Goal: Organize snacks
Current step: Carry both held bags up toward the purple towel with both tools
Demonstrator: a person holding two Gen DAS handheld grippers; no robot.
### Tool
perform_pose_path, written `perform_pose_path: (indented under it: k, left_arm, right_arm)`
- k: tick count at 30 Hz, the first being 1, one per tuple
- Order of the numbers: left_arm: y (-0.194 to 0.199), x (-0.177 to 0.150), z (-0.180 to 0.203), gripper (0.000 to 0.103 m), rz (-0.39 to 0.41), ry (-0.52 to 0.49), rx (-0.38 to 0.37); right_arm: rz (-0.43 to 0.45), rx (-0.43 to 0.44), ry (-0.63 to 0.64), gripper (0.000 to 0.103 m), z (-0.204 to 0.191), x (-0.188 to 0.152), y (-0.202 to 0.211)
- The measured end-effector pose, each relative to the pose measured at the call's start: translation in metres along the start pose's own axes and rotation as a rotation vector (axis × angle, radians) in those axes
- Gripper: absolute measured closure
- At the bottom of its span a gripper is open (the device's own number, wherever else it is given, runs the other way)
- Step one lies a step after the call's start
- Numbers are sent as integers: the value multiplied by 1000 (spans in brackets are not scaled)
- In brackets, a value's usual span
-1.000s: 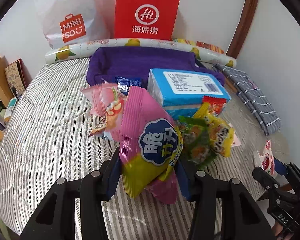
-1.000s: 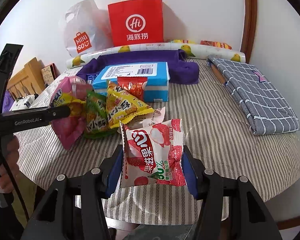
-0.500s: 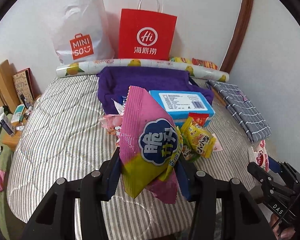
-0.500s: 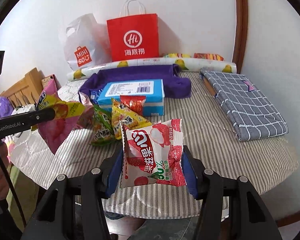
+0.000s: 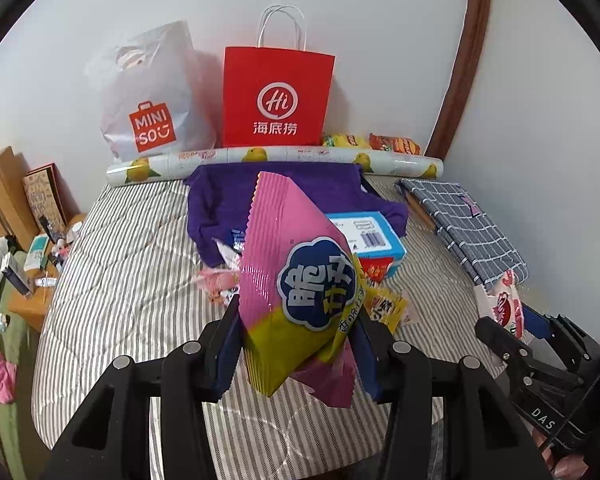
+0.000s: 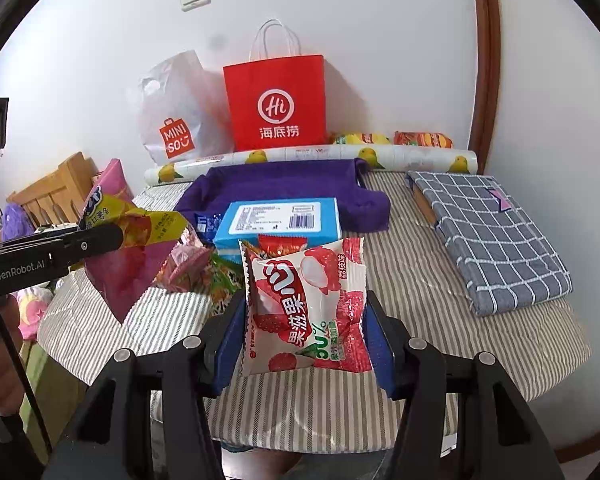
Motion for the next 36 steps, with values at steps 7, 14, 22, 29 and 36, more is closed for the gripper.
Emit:
perform_pose_path:
  k: [7,14,22,29,36]
  left_arm:
    - [-7,22,4,56,-5,3,-19]
    - [-26,50,2,56,-19,13,-32]
    - [-57,81,0,56,-39,19,-49]
    - [-83,103,2,56,-50,-3,-50]
    - [-116,117,0,56,-74,-15,-52]
  right_arm:
    - [2,-3,17,48,-4,24,-6]
    - [4,2,27,48,-7,55,-23]
    - [-1,10,22,48,-3,90,-55]
    - [-10,3,16,48,5,112,-84]
    - [-43,-4,5,48,17,123,-122]
Point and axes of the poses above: each gripper's, at about its wrist camera, not at the fingertips, and y roughly against the way its jaws point, z to its right, x to its top, the point moved 10 cm from there along -y, roughly the way its jaws point, and after that the axes turned 5 degrees about y, right-handed, at the moved point
